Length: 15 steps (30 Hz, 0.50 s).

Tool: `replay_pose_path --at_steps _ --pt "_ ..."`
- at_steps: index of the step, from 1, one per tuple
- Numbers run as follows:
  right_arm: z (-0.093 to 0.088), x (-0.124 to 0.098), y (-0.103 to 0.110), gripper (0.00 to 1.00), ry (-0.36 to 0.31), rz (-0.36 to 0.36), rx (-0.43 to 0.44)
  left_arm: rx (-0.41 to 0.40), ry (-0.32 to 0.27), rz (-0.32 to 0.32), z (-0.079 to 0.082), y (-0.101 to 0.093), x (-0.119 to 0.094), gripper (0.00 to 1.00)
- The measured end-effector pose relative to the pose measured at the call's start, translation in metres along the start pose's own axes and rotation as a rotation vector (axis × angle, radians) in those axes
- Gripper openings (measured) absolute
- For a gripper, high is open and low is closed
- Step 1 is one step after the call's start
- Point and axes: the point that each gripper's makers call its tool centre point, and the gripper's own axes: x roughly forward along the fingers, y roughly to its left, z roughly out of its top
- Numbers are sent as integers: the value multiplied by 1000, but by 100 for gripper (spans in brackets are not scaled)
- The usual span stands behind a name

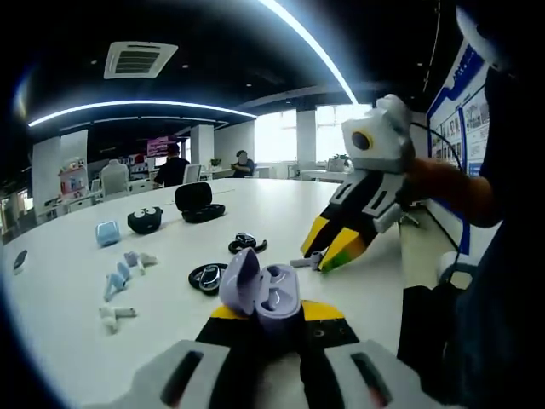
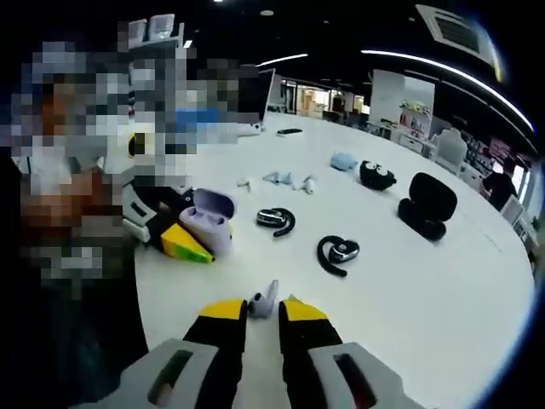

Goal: Pick up the earbuds from the table and place the earbuds into the earbud case

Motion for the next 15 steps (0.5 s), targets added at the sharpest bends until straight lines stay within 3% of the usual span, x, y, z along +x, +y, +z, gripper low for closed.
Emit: replay_pose_path --at_steps 3,12,15 --pt "-1 -2 0 15 -42 -22 21 -1 0 0 0 0 0 19" --pt "-1 -4 1 15 -261 -157 44 -4 1 -2 0 0 0 19" --pt "0 -5 -5 18 -270 -237 -13 -4 1 -1 0 1 1 19"
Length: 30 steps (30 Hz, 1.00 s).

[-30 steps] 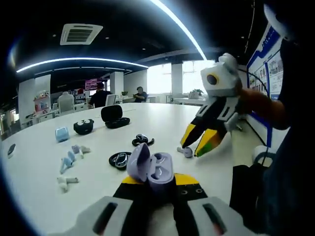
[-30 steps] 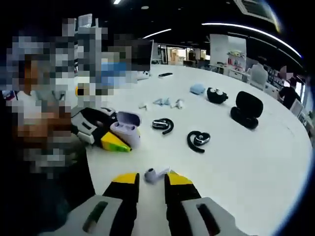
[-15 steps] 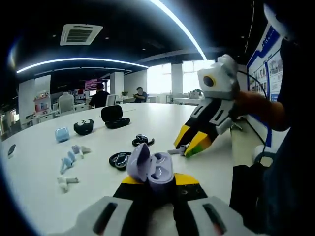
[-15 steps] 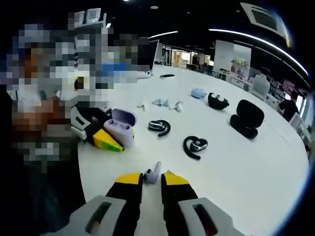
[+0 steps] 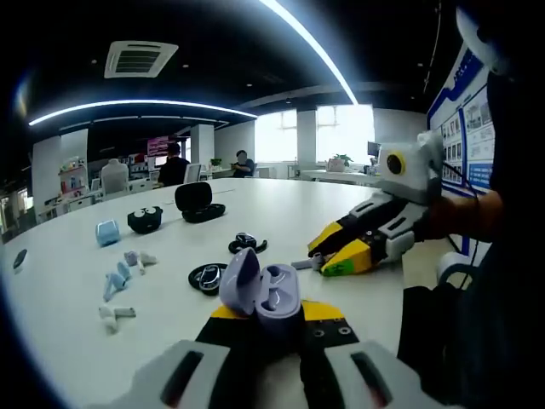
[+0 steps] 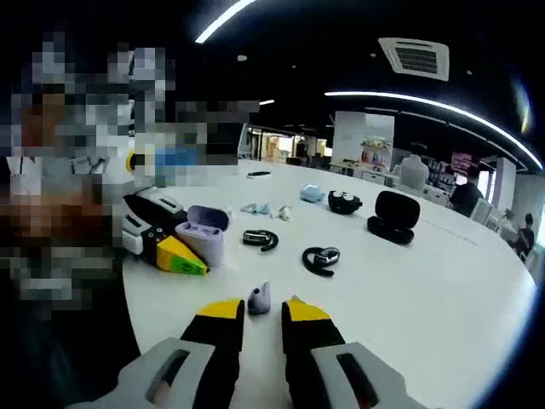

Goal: Pick up the earbuds from the table and place the earbuds into the earbud case

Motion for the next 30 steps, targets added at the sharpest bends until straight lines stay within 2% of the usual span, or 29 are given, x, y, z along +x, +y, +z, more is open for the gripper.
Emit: replay_pose_path --at_steps 2,7,10,20,25,30 --pt "0 2 3 17 0 -1 -20 1 0 1 0 0 0 19" --pt "3 7 7 14 3 7 -5 1 0 2 0 0 0 19" --pt "0 7 6 14 27 1 109 2 0 3 0 0 0 19" --pt "1 6 4 11 41 13 104 2 0 2 0 0 0 19" --pt "4 3 8 11 80 72 31 2 0 2 0 0 0 19" --pt "25 -3 11 11 123 183 -145 7 0 3 1 -1 0 19"
